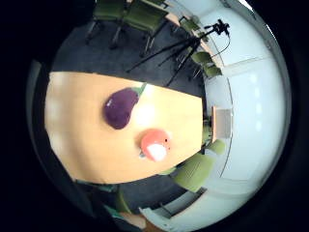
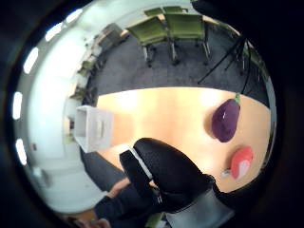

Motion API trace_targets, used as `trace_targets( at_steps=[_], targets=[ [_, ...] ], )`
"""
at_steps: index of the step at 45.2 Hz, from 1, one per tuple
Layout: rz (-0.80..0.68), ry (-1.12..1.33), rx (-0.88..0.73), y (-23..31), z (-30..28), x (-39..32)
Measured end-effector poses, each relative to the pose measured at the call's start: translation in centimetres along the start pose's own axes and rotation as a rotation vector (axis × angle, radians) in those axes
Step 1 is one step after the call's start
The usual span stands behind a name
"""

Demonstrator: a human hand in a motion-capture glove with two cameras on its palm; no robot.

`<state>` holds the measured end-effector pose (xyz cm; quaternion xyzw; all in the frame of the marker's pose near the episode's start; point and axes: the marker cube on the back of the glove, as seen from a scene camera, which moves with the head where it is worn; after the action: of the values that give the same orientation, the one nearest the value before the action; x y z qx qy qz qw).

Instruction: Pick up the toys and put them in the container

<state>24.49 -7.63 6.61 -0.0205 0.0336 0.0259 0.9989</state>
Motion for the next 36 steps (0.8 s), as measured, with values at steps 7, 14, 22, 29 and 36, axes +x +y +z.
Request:
trace_targets(
  at_steps=[7,14,22,29,36],
  targets=[
    [0.047,-0.038,-0.091,-0.8,5.9,2.7],
    [0.097,-0.053,-0.170,-0.6,10.7,4.2],
    [0.177,-0.075,-0.246,0.4,15.6,5.8],
    [0.204,-0.070,-0.285,1.3,18.1,6.7],
    [0.242,0.000,-0.324,1.7,18.3,7.2]
  ],
)
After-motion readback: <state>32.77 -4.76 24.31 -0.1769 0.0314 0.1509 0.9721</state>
